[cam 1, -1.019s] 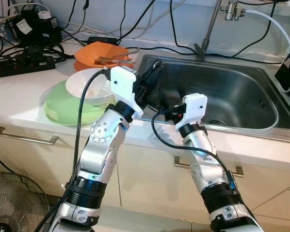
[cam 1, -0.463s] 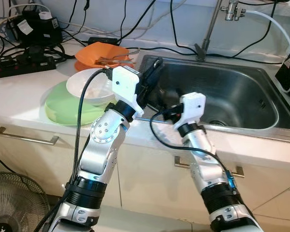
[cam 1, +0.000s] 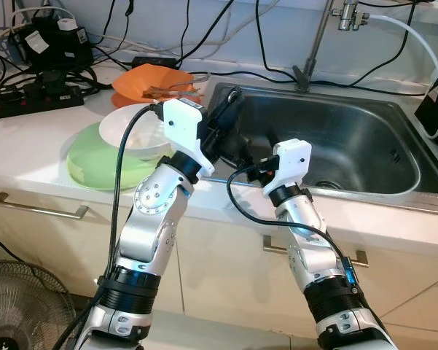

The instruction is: Kitchen organization

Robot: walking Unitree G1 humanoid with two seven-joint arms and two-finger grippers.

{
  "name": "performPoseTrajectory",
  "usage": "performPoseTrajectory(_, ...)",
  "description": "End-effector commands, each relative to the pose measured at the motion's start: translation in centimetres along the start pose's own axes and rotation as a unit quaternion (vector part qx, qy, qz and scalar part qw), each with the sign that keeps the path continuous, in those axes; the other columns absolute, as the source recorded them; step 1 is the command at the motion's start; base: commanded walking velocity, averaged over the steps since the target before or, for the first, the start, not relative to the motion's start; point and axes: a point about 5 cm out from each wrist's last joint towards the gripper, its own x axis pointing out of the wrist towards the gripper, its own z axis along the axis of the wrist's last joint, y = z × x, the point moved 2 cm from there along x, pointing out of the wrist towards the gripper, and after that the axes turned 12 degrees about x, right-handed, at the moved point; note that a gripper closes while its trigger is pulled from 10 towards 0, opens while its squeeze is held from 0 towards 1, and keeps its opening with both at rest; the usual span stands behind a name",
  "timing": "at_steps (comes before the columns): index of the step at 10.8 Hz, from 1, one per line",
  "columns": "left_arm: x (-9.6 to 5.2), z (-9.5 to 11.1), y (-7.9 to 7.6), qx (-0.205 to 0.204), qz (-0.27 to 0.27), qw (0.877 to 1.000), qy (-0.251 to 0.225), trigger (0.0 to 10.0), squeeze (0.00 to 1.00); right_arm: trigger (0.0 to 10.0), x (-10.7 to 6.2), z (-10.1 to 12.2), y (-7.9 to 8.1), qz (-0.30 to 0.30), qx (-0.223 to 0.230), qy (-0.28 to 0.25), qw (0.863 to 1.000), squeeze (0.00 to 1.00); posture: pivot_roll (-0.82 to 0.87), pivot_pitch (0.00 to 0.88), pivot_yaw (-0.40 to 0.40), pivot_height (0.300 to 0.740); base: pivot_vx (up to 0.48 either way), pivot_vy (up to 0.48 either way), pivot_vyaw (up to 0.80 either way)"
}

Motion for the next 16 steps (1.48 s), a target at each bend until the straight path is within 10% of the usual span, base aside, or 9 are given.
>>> performPoseTrajectory(1, 0.5, 0.3, -0.6, -0.005, -0.018, 1.0, -0.008, 10.0, 0.0, 10.0, 0.1, 0.3, 1.0, 0.028, 0.006, -0.005, 1.0, 0.0, 0.21, 0.0, -0.005, 0.74, 0.0, 0.0, 0.0)
performPoseTrajectory(4, 0.5, 0.5, 0.5, 0.037, 0.015, 0.999, -0.013, 10.0, 0.0, 10.0, 0.0, 0.3, 1.5, 0.045, 0.012, -0.005, 0.999, 0.0, 0.2, 0.0, -0.003, 0.74, 0.0, 0.0, 0.0)
performPoseTrajectory(12, 0.3, -0.4, -1.2, -0.014, -0.052, 0.998, 0.016, 10.0, 0.0, 10.0, 0.4, 0.6, 0.2, 0.005, -0.004, -0.01, 1.0, 0.0, 0.21, 0.0, -0.005, 0.74, 0.0, 0.0, 0.0)
performPoseTrajectory(13, 0.3, -0.3, -1.2, -0.014, -0.051, 0.998, 0.015, 10.0, 0.0, 8.9, 0.4, 0.5, 0.0, 0.002, -0.008, -0.007, 1.0, 0.0, 0.21, 0.0, -0.005, 0.74, 0.0, 0.0, 0.0)
performPoseTrajectory(14, 0.3, -0.2, -1.2, -0.016, -0.052, 0.998, 0.014, 10.0, 0.0, 0.0, 0.3, 0.5, -0.2, -0.003, -0.012, -0.006, 1.0, 0.0, 0.21, 0.0, -0.004, 0.74, 0.0, 0.0, 0.0)
performPoseTrajectory(16, 0.3, -0.1, -1.2, -0.014, -0.051, 0.999, 0.012, 10.0, 0.0, 0.0, 0.4, 0.5, -0.2, -0.003, -0.011, -0.007, 1.0, 0.0, 0.22, 0.0, -0.006, 0.74, 0.0, 0.0, 0.0)
